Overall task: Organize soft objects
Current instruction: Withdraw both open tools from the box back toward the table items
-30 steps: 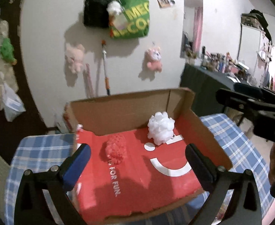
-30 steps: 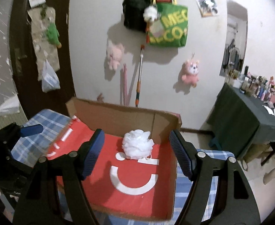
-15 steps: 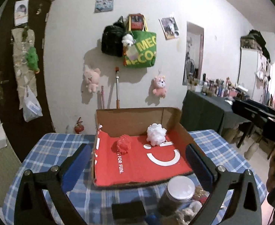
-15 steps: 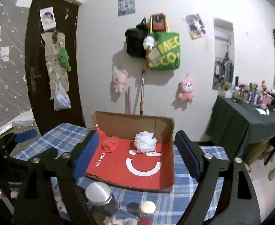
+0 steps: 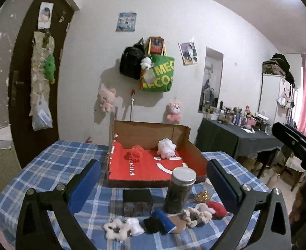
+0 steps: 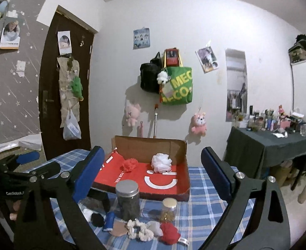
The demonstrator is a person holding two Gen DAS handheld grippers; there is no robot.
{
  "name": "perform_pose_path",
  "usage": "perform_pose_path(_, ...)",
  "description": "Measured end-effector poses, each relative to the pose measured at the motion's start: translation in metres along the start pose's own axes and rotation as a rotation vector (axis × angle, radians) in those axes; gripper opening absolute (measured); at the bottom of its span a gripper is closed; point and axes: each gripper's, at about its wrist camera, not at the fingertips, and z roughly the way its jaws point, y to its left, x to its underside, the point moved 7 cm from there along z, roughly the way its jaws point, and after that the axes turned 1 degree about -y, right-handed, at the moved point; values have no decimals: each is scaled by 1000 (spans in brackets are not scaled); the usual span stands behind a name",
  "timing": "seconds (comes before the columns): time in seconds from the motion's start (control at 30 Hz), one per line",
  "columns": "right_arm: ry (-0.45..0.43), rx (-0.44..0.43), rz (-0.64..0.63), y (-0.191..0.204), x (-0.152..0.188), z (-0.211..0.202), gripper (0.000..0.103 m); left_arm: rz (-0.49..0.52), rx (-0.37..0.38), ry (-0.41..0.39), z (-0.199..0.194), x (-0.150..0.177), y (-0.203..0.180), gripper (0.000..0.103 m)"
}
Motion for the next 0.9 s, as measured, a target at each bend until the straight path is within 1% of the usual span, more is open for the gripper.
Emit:
perform_pose_path(0.07, 3, 3, 4, 6, 13, -9, 97, 4, -9, -5, -6, 9, 0, 103)
perform_pose_path(0.13, 25, 4, 36, 7, 32, -16, 98, -3, -9, -2, -10, 20, 1, 103)
perform_pose_path(0.27, 58, 38, 76, 3, 67, -20, 98, -7, -31, -17, -14, 40, 4, 103)
perform_pose_path(0.33, 48, 108, 63, -2, 84, -19, 98, -6, -35, -12, -13, 50, 4, 103)
perform_pose_path(0.37, 54, 129, 54, -3, 90, -17, 98, -9, -37, -4, -10, 55, 5, 103)
perform_pose_path(0.43, 87, 123, 47, -1, 107, -11, 98, -10, -39, 15, -4, 68, 5, 103)
perform_pose_path(0.5, 117, 121, 61, -2, 120, -4, 98, -7, -57, 29, 2, 81, 6, 103)
perform_pose_path(0.57, 132, 126, 58, -3, 131, 4, 98, -1, -67, 40, 8, 92, 6, 103)
perform_pose_path(0.7, 164, 170, 8, -3, 158, 20, 98, 9, -88, 75, 24, 113, 7, 103)
perform_pose_path(0.9, 245, 158, 64, -10, 190, 38, 98, 10, -119, 114, 43, 134, 11, 103)
